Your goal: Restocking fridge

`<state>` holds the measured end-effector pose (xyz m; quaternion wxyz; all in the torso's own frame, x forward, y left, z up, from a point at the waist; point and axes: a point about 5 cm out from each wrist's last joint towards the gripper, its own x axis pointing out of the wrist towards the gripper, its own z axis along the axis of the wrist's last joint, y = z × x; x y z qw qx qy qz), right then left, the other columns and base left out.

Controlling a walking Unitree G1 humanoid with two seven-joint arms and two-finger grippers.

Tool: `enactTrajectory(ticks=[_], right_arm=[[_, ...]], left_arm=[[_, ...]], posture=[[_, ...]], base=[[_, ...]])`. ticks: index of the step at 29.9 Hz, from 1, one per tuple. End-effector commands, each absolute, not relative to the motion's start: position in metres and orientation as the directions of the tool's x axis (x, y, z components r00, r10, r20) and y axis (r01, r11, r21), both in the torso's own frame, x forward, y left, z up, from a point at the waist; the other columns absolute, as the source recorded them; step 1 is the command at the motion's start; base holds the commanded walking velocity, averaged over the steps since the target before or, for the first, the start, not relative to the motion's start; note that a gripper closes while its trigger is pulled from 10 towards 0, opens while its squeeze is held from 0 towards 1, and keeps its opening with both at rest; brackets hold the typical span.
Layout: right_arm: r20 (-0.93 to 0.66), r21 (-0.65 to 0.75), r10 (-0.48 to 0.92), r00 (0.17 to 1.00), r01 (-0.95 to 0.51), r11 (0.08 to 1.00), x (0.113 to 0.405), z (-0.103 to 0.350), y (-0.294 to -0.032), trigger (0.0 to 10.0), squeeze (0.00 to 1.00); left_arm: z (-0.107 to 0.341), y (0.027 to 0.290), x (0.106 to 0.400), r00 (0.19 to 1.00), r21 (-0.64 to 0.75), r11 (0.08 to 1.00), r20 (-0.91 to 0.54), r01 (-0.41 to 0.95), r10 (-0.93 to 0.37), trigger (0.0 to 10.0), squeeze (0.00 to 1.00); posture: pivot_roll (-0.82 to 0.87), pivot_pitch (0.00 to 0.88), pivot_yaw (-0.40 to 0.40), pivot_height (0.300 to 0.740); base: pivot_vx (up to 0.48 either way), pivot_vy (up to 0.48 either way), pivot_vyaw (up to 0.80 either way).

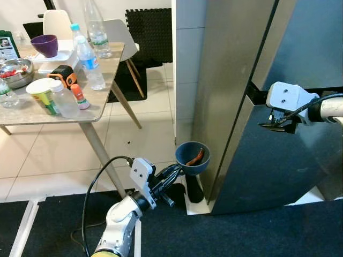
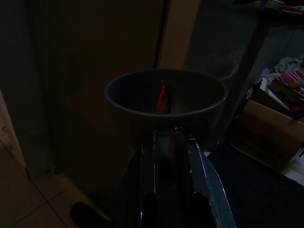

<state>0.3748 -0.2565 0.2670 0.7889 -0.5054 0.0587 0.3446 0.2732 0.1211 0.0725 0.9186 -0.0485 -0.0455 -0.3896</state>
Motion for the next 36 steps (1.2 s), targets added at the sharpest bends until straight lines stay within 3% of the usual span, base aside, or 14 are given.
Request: enactTrajectory(ticks=[1,5,10,13,20,24,32,36], right_arm=[[-0.431,-0.77,0.454,0.78,-0.58,0.266,0.374,0.274,-0.265,10.0,0.0],[-0.453,-0.779,0.411,0.791,-0.576,0.25,0.372,0.276,-0.274,10.0,0.0],[-0.539,-0.778,0.343,0.77,-0.61,0.147,0.373,0.264,-0.273,10.0,0.0],[-0.593,-0.75,0.355,0.723,-0.656,0.084,0.376,0.241,-0.257,10.0,0.0],[-0.617,-0.734,0.36,0.699,-0.677,0.054,0.377,0.241,-0.251,10.0,0.0],[-0.707,-0.657,0.344,0.618,-0.754,0.004,0.372,0.245,-0.256,10.0,0.0],[-0.776,-0.599,0.273,0.568,-0.8,-0.038,0.369,0.245,-0.263,10.0,0.0],[-0.744,-0.621,0.335,0.578,-0.783,-0.026,0.37,0.25,-0.259,10.0,0.0]], left_arm=[[0.07,0.119,0.27,0.693,-0.074,0.69,0.125,0.721,-0.71,10.0,0.0],[0.07,0.117,0.27,0.69,-0.076,0.686,0.124,0.724,-0.714,10.0,0.0],[0.071,0.116,0.27,0.686,-0.077,0.683,0.125,0.727,-0.716,10.0,0.0],[0.072,0.113,0.271,0.682,-0.077,0.679,0.131,0.73,-0.719,10.0,0.0],[0.072,0.109,0.27,0.676,-0.08,0.672,0.134,0.736,-0.724,10.0,0.0],[0.07,0.108,0.269,0.675,-0.083,0.67,0.13,0.737,-0.726,10.0,0.0],[0.07,0.107,0.269,0.674,-0.081,0.669,0.129,0.739,-0.728,10.0,0.0],[0.07,0.106,0.269,0.671,-0.082,0.667,0.13,0.741,-0.73,10.0,0.0]], posture=[[-0.01,0.064,-0.033,0.74],[-0.01,0.063,-0.031,0.74],[-0.01,0.063,-0.031,0.74],[-0.01,0.063,-0.031,0.74],[-0.02,0.068,-0.034,0.74],[-0.02,0.066,-0.04,0.74],[-0.02,0.059,-0.046,0.74],[-0.02,0.058,-0.046,0.74]], base=[[0.0,0.0,0.0],[0.0,0.0,0.0],[0.0,0.0,0.0],[0.0,0.0,0.0],[0.0,0.0,0.0],[0.0,0.0,0.0],[0.0,0.0,0.0],[0.0,0.0,0.0]])
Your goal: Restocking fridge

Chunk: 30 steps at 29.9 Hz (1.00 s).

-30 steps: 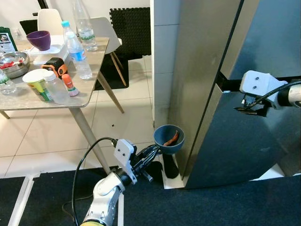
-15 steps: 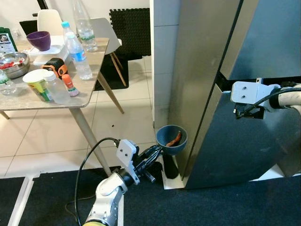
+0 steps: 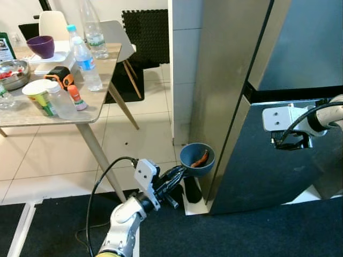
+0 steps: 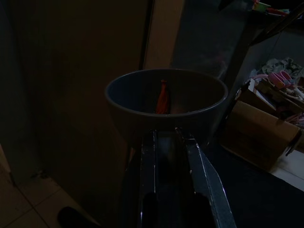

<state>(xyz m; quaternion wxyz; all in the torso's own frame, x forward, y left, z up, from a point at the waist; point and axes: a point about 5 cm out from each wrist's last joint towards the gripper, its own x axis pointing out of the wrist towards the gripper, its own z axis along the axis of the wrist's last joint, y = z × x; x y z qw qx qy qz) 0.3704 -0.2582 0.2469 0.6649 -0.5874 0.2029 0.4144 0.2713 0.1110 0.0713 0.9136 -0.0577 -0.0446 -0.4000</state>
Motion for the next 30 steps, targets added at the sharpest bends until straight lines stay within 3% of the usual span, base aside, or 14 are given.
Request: enactTrajectory(ticks=[1,6,9,19,30], right_arm=[[-0.732,-0.626,0.356,0.58,-0.779,-0.017,0.37,0.252,-0.257,10.0,0.0],[-0.606,-0.692,0.475,0.638,-0.717,0.08,0.373,0.274,-0.251,10.0,0.0],[-0.566,-0.733,0.453,0.689,-0.672,0.106,0.374,0.282,-0.256,10.0,0.0],[-0.585,-0.771,0.3,0.753,-0.632,0.082,0.38,0.271,-0.264,10.0,0.0],[-0.538,-0.809,0.278,0.796,-0.58,0.094,0.391,0.26,-0.248,10.0,0.0]], left_arm=[[0.07,0.106,0.269,0.671,-0.081,0.666,0.13,0.741,-0.73,10.0,0.0],[0.07,0.106,0.268,0.671,-0.083,0.666,0.132,0.741,-0.73,10.0,0.0],[0.069,0.106,0.268,0.672,-0.084,0.667,0.132,0.74,-0.729,10.0,0.0],[0.07,0.107,0.267,0.673,-0.086,0.668,0.134,0.739,-0.727,10.0,0.0],[0.071,0.106,0.263,0.673,-0.089,0.668,0.14,0.739,-0.726,10.0,0.0]], posture=[[-0.02,0.058,-0.046,0.74],[-0.02,0.062,-0.045,0.74],[-0.02,0.065,-0.046,0.74],[-0.02,0.076,-0.044,0.74],[-0.01,0.095,-0.047,0.74]], base=[[0.0,0.0,0.0],[0.0,0.0,0.0],[0.0,0.0,0.0],[0.0,0.0,0.0],[0.0,0.0,0.0]])
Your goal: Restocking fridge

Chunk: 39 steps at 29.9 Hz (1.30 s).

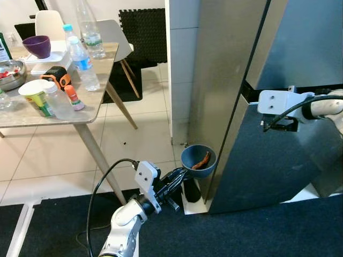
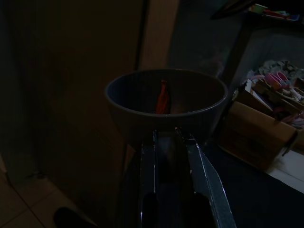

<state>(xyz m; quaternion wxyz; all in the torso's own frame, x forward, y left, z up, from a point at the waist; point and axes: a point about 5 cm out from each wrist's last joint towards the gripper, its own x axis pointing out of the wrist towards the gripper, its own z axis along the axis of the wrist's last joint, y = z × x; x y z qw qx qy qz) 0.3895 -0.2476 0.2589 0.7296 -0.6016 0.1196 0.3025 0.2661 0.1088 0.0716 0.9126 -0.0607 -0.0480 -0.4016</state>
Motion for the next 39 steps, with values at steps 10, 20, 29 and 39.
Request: enactTrajectory(ticks=[10,20,29,39], right_arm=[[-0.744,-0.645,0.225,0.629,-0.764,0.0,0.379,0.243,-0.259,10.0,0.0],[-0.839,-0.528,0.156,0.522,-0.849,0.001,0.37,0.249,-0.275,10.0,0.0],[-0.841,-0.482,0.265,0.471,-0.876,0.026,0.359,0.273,-0.283,10.0,0.0],[-0.65,-0.562,0.627,0.429,-0.827,-0.016,0.336,0.333,-0.268,10.0,0.0]], left_arm=[[0.076,0.111,0.264,0.68,-0.074,0.678,0.155,0.731,-0.716,10.0,0.0],[0.078,0.11,0.264,0.678,-0.069,0.677,0.16,0.733,-0.718,10.0,0.0],[0.079,0.109,0.263,0.676,-0.067,0.675,0.156,0.734,-0.72,10.0,0.0],[0.077,0.109,0.263,0.671,-0.067,0.67,0.149,0.739,-0.726,10.0,0.0]], posture=[[-0.01,0.098,-0.05,0.74],[0.0,0.097,-0.052,0.74],[0.0,0.095,-0.053,0.74],[0.0,0.08,-0.048,0.74]], base=[[0.0,0.0,0.0],[0.0,0.0,0.0],[0.0,0.0,0.0],[0.0,0.0,0.0]])
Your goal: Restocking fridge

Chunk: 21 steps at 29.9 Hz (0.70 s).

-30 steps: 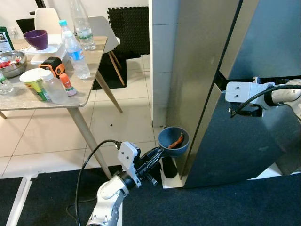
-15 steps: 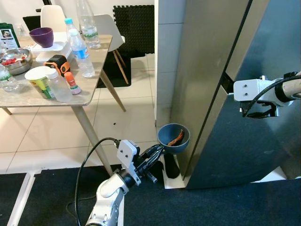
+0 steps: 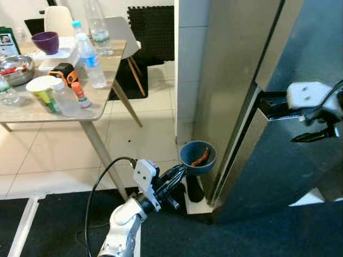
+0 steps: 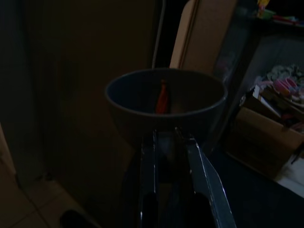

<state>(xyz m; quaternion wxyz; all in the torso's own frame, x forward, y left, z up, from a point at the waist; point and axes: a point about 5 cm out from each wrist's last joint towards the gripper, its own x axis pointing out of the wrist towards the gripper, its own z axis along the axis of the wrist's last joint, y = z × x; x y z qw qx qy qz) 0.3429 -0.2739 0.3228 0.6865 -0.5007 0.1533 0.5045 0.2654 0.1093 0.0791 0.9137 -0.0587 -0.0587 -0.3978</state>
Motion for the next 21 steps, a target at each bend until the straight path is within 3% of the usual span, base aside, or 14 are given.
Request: enactTrajectory(ticks=[1,2,3,5,8,11,12,13,14,15,16,19,21], right_arm=[[-0.58,-0.586,0.708,0.402,-0.81,-0.02,0.327,0.342,-0.261,10.0,0.0],[-0.505,-0.593,0.799,0.328,-0.804,-0.044,0.314,0.349,-0.249,10.0,0.0],[-0.505,-0.593,0.799,0.328,-0.804,-0.044,0.314,0.349,-0.249,10.0,0.0],[-0.454,-0.561,0.859,0.234,-0.825,-0.072,0.303,0.342,-0.239,10.0,0.0],[-0.43,-0.516,0.887,0.172,-0.852,-0.085,0.3,0.325,-0.232,10.0,0.0],[-0.419,-0.475,0.892,0.167,-0.878,-0.059,0.307,0.301,-0.228,10.0,0.0],[-0.416,-0.454,0.893,0.172,-0.89,-0.04,0.311,0.289,-0.227,8.0,0.0],[-0.416,-0.454,0.893,0.172,-0.89,-0.04,0.311,0.289,-0.227,8.0,0.0],[-0.418,-0.429,0.891,0.176,-0.903,-0.023,0.315,0.276,-0.226,2.4,0.0],[-0.418,-0.429,0.891,0.176,-0.903,-0.023,0.315,0.276,-0.226,2.4,0.0],[-0.421,-0.387,0.889,0.177,-0.922,0.0,0.316,0.258,-0.225,0.0,0.0],[-0.438,-0.338,0.878,0.193,-0.94,0.038,0.317,0.238,-0.227,0.0,0.0],[-0.466,-0.241,0.847,0.255,-0.958,0.155,0.309,0.202,-0.231,0.0,0.0]], left_arm=[[0.077,0.109,0.264,0.67,-0.067,0.668,0.148,0.741,-0.728,10.0,0.0],[0.077,0.108,0.264,0.668,-0.068,0.666,0.148,0.743,-0.73,10.0,0.0],[0.077,0.108,0.264,0.668,-0.068,0.666,0.148,0.743,-0.73,10.0,0.0],[0.078,0.108,0.265,0.665,-0.067,0.663,0.148,0.746,-0.732,10.0,0.0],[0.079,0.107,0.266,0.662,-0.066,0.66,0.149,0.748,-0.735,10.0,0.0],[0.079,0.106,0.267,0.657,-0.064,0.656,0.15,0.752,-0.739,10.0,0.0],[0.08,0.106,0.268,0.655,-0.063,0.654,0.151,0.754,-0.74,10.0,0.0],[0.08,0.106,0.268,0.655,-0.063,0.654,0.151,0.754,-0.74,10.0,0.0],[0.08,0.106,0.268,0.653,-0.062,0.653,0.151,0.755,-0.742,10.0,0.0],[0.08,0.106,0.268,0.653,-0.062,0.653,0.151,0.755,-0.742,10.0,0.0],[0.081,0.106,0.269,0.653,-0.061,0.652,0.153,0.756,-0.742,10.0,0.0],[0.082,0.106,0.27,0.652,-0.06,0.652,0.155,0.756,-0.742,10.0,0.0],[0.083,0.106,0.27,0.652,-0.059,0.652,0.159,0.756,-0.741,10.0,0.0]], posture=[[0.0,0.078,-0.047,0.74],[-0.01,0.076,-0.045,0.74],[-0.01,0.076,-0.045,0.74],[-0.01,0.074,-0.044,0.74],[-0.01,0.07,-0.039,0.74],[-0.01,0.068,-0.034,0.74],[-0.01,0.068,-0.034,0.74],[-0.01,0.068,-0.034,0.74],[-0.02,0.068,-0.029,0.74],[-0.02,0.068,-0.029,0.74],[-0.02,0.067,-0.025,0.74],[-0.01,0.068,-0.025,0.74],[-0.01,0.07,-0.02,0.74]], base=[[0.0,0.0,0.0],[0.0,0.0,0.0],[0.0,0.0,0.0],[0.0,0.0,0.0],[0.0,0.0,0.0],[0.0,0.0,0.0],[0.0,0.0,0.0],[0.0,0.0,0.0],[0.0,0.0,0.0],[0.0,0.0,0.0],[0.0,0.0,0.0],[0.0,0.0,0.0],[0.0,0.0,0.0]])
